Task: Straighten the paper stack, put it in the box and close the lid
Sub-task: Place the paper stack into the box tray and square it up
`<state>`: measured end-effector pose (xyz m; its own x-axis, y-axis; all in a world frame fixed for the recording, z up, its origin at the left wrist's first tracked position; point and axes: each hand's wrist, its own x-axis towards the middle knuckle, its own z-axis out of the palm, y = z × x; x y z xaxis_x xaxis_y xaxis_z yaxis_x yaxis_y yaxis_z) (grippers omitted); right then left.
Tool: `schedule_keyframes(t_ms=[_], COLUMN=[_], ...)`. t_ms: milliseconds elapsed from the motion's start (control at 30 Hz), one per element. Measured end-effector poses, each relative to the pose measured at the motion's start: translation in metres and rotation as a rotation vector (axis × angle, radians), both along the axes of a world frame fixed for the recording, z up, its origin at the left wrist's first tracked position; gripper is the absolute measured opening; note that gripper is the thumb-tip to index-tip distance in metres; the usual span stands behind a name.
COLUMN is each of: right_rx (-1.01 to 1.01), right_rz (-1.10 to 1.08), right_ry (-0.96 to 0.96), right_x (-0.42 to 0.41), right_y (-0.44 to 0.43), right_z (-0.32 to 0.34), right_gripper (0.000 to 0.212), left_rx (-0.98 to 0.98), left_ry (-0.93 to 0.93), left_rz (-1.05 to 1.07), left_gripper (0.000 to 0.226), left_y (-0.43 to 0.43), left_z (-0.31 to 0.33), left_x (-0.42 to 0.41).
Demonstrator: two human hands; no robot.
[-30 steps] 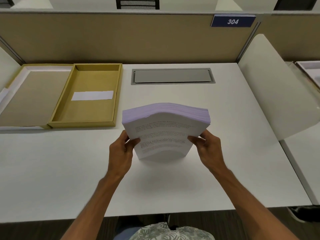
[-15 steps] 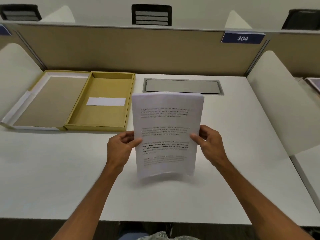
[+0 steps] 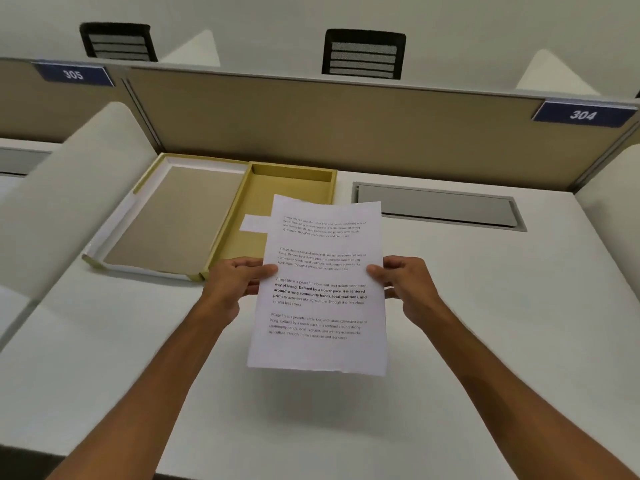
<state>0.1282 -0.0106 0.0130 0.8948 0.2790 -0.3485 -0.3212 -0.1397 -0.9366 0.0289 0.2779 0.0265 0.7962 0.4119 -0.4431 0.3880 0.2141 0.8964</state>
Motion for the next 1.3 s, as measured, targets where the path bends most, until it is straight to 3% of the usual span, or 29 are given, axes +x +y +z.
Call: schedule_keyframes(t_ms=[233, 400, 500, 800, 1300], right_rx=[-0.055, -0.187, -0.244, -0.518, -0.659], right_rz=[-0.133, -0.211, -0.225, -0.202, -0.129], right_ry=[-0.003, 0.010, 0.034, 0.037, 0.024], right_x=[0.063, 0.111, 0.135, 0.178, 0.195], right_y=[0.110, 0.167, 0.188, 0.212, 0.228], right_z=[0.003, -0.012, -0.028, -0.076, -0.091], right_gripper=[0.013, 0.033, 0.030, 0.024, 0.024], left_rx=[0.045, 0.151, 0.252, 0.418, 0.605], left_ry=[0.039, 0.120, 0.191, 0.336, 0.418], left_rz=[-0.051, -0.133, -0.166, -0.212, -0.252], left_gripper=[0.037, 0.033, 0.029, 0.020, 0.025], left_y=[0.105, 0.151, 0.163, 0.173, 0.178], left_z=[0.016, 0.003, -0.017, -0.078, -0.093], left_x=[0.081, 0.143, 0.172, 0.219, 0.238])
